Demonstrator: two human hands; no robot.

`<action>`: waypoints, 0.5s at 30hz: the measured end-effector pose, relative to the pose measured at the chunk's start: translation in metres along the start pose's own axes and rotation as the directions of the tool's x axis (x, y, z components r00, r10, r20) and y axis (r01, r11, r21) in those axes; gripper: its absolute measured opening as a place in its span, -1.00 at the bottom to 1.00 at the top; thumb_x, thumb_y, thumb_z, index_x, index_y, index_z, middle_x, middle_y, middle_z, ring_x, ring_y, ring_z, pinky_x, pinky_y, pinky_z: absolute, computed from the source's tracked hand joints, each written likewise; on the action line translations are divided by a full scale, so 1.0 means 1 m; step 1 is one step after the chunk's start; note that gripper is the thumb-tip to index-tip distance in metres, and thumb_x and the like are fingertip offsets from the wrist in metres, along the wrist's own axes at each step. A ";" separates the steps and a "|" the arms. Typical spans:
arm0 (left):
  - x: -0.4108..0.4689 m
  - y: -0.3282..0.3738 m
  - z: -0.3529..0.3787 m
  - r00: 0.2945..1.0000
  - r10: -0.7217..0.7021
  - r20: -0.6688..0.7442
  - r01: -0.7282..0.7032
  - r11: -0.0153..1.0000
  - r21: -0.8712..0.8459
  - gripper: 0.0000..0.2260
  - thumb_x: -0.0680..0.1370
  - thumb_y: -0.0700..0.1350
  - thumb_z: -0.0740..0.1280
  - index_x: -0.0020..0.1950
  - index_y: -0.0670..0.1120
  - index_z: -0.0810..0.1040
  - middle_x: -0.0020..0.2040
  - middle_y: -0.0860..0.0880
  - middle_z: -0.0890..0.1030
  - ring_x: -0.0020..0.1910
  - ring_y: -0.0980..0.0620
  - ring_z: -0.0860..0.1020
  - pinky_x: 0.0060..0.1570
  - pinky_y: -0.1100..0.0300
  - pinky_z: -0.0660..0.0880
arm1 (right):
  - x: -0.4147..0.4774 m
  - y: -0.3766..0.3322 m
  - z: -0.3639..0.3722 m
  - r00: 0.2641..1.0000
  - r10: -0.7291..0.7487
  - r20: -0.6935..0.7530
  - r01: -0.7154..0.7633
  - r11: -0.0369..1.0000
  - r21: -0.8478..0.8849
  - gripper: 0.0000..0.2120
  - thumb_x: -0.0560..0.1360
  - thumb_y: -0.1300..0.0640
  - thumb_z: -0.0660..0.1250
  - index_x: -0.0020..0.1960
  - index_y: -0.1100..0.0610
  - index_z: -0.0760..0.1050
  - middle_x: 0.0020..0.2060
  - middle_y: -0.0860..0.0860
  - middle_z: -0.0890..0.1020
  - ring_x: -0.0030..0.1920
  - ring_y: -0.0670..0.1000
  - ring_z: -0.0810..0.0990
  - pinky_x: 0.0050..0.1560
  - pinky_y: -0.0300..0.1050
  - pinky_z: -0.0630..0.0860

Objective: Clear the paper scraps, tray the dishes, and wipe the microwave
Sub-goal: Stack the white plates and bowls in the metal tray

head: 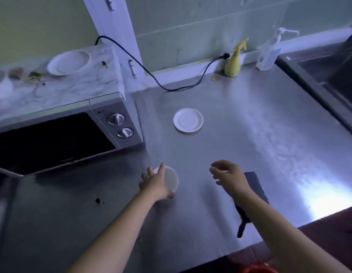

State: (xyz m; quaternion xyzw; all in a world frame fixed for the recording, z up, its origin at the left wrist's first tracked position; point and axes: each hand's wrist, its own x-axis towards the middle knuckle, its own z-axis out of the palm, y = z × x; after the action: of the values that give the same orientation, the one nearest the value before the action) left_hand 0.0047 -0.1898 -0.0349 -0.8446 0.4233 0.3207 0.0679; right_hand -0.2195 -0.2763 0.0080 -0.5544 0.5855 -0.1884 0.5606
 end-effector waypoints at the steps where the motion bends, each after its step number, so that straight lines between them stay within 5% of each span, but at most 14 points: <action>1: -0.006 -0.001 0.004 1.000 -0.026 0.015 0.026 1.000 0.002 0.09 0.22 0.16 0.54 0.57 0.21 -0.08 0.48 -0.08 0.08 0.40 -0.21 0.22 0.26 -0.08 0.35 | 0.026 -0.004 0.002 1.000 -0.002 0.027 0.003 0.999 -0.033 -0.85 0.53 0.13 0.42 0.10 0.11 0.59 -0.05 0.09 0.65 -0.11 0.12 0.65 -0.04 0.04 0.60; 4: -0.016 0.001 0.016 0.996 -0.091 0.024 0.091 0.996 0.019 0.12 0.24 0.18 0.56 0.59 0.19 -0.10 0.50 -0.07 0.04 0.42 -0.18 0.20 0.26 -0.09 0.35 | 0.104 -0.019 0.011 0.997 -0.028 0.070 0.037 0.990 -0.133 -0.68 0.51 0.11 0.45 0.22 0.16 0.52 -0.15 0.01 0.57 -0.25 -0.02 0.54 -0.26 -0.21 0.50; 8: -0.018 0.012 0.024 0.987 -0.161 -0.006 0.161 0.987 -0.015 0.11 0.26 0.19 0.57 0.59 0.16 -0.10 0.55 -0.07 -0.02 0.47 -0.19 0.14 0.34 -0.10 0.30 | 0.193 -0.042 0.031 0.998 -0.026 0.053 0.040 0.962 -0.270 -0.51 0.47 0.10 0.45 0.35 0.19 0.40 -0.01 0.06 0.52 -0.03 0.09 0.53 0.01 -0.06 0.47; 15: -0.016 0.014 0.034 0.975 -0.220 -0.040 0.201 0.943 -0.266 0.04 0.31 0.28 0.49 0.60 0.15 -0.08 0.55 0.02 -0.02 0.52 -0.11 0.07 0.37 -0.04 0.27 | 0.275 -0.066 0.056 0.994 0.069 -0.080 -0.095 0.919 -0.382 -0.61 0.48 0.19 0.32 0.28 0.27 0.43 0.21 0.21 0.57 0.17 0.24 0.60 -0.02 -0.02 0.58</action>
State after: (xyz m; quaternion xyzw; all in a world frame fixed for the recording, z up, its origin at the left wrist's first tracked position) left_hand -0.0289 -0.1749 -0.0501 -0.8971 0.2869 0.3351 -0.0243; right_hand -0.0750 -0.5109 -0.0762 -0.6223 0.6517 -0.0639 0.4289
